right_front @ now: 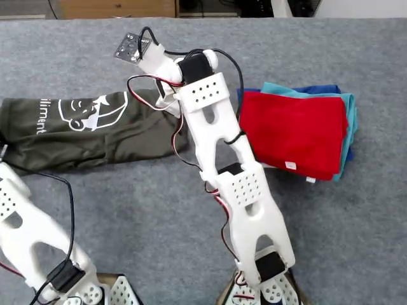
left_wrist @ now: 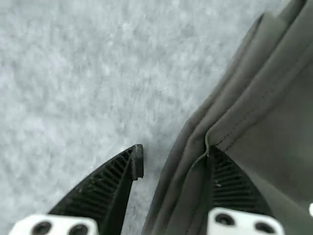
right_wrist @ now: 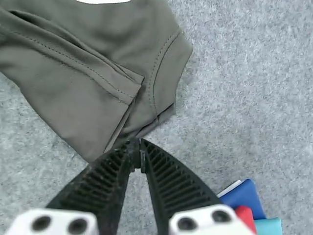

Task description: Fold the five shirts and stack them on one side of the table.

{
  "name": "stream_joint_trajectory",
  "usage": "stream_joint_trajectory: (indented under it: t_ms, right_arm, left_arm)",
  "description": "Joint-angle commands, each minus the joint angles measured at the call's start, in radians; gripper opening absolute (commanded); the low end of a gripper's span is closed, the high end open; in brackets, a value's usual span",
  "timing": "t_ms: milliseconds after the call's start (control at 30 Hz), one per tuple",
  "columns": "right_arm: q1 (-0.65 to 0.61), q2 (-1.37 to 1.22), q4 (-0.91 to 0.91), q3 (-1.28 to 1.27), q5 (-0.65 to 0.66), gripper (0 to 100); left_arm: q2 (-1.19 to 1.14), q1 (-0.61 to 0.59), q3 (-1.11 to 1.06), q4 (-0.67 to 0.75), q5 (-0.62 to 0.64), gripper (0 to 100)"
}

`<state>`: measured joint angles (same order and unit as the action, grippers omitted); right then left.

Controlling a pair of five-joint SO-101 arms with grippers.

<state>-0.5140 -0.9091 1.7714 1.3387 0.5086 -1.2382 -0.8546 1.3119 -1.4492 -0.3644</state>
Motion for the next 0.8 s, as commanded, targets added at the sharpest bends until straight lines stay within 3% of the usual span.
stream_joint_trajectory:
  t_ms: [0, 200, 433, 567, 767]
  right_arm:
    - [-0.002, 0.076, 0.017, 0.005, -0.012, 0.2]
    - [0.001, 0.076, 0.017, 0.007, -0.012, 0.2]
    - [0.002, 0.076, 0.015, 0.007, -0.012, 0.2]
    - [0.005, 0.076, 0.015, 0.008, -0.012, 0.2]
    - [0.005, 0.073, 0.014, 0.039, -0.015, 0.2]
  left_arm:
    - [-0.087, 0.037, 0.083, 0.002, 0.003, 18]
    - [-0.151, 0.034, 0.092, 0.0, -0.152, 1]
    - [-0.114, 0.031, 0.121, -0.161, -0.244, 2]
    - [-0.024, 0.055, 0.27, -0.31, -0.241, 2]
    - [0.173, 0.183, 0.295, -0.315, -0.236, 2]
